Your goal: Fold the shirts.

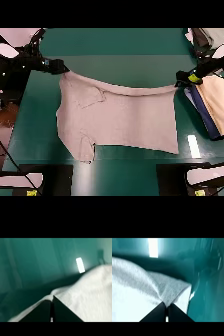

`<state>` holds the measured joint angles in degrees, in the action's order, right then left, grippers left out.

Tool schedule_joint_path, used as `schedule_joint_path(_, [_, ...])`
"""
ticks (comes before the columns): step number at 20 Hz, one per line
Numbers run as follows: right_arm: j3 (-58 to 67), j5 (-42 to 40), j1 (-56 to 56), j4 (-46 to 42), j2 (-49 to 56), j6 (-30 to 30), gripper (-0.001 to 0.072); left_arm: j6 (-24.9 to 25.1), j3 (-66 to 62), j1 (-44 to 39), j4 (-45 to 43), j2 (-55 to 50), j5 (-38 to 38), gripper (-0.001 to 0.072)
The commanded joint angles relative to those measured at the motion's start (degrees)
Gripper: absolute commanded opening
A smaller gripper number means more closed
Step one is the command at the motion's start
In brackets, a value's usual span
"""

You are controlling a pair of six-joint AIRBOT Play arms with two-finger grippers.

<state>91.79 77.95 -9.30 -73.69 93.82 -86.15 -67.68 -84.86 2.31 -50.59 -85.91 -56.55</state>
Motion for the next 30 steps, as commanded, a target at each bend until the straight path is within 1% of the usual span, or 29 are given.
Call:
schedule_joint_path(1, [-0.2,-14.2,1.1,0.2,0.9,-0.6,0.0015,0.7,0.2,-0.1,-0.1,-1.6,16.8,0.0021])
schedule_joint_path(2, [-0.2,-16.2,1.1,0.1,0.3,-0.6,0.0014,0.8,0.2,-0.1,-0.1,-1.6,17.9,0.0022])
schedule_joint_path(5, [-0.2,-20.6,1.1,0.0,-1.8,-0.5,0.0014,6.5,0.2,-0.1,-1.7,-1.6,17.2,0.0021])
schedule_joint_path(7, [-0.2,-19.3,1.4,0.1,-2.8,-0.3,0.0014,7.3,0.2,-0.1,-5.5,-1.6,14.1,0.0022])
schedule_joint_path(9, [-0.4,-14.5,2.5,-0.1,-3.1,0.8,0.0014,8.3,0.2,-0.1,-10.0,-1.6,9.7,0.0021])
schedule_joint_path(10, [-0.5,-11.7,3.5,-0.1,-3.1,1.2,0.0014,8.4,0.2,-0.1,-12.6,-1.6,7.3,0.0021])
schedule_joint_path(12, [-2.6,-8.9,5.8,-1.1,-3.4,1.1,0.0014,8.3,0.2,-0.1,-18.6,-1.6,2.7,0.0021])
schedule_joint_path(15, [-9.6,-9.1,8.7,-2.9,-4.3,0.0,0.0014,8.3,0.3,-0.1,-24.8,-1.9,-1.4,0.0021])
schedule_joint_path(19, [-17.8,-13.9,10.7,-2.3,-6.1,-1.1,0.0015,7.9,0.6,-0.1,-25.7,-4.1,-4.0,0.0022])
schedule_joint_path(22, [-20.1,-14.3,11.5,-0.8,-6.7,-1.0,0.0018,6.1,0.7,-0.1,-26.3,-5.2,-6.3,0.0024])
schedule_joint_path(23, [-20.1,-13.6,11.5,-0.8,-6.6,-1.0,0.0022,5.6,0.7,-0.1,-26.5,-5.2,-7.0,0.0137])
schedule_joint_path(24, [-19.8,-12.9,11.5,-0.8,-6.7,-1.0,0.0143,4.0,0.7,-0.1,-26.9,-5.2,-7.4,0.0368])
schedule_joint_path(25, [-19.1,-11.7,11.2,-0.8,-6.6,-1.0,0.0379,1.7,0.7,-0.1,-28.2,-5.2,-8.4,0.0529])
schedule_joint_path(26, [-18.1,-9.6,10.7,-0.8,-6.7,-1.0,0.0425,-0.3,0.6,-0.1,-29.8,-5.2,-10.0,0.0540])
schedule_joint_path(28, [-16.2,-4.3,9.3,-0.8,-7.8,-0.9,0.0425,-4.0,0.5,0.7,-33.2,-4.6,-15.5,0.0539])
schedule_joint_path(30, [-16.8,-1.6,7.5,-0.8,-11.3,-0.8,0.0424,-6.0,1.2,4.0,-31.1,-3.0,-21.5,0.0538])
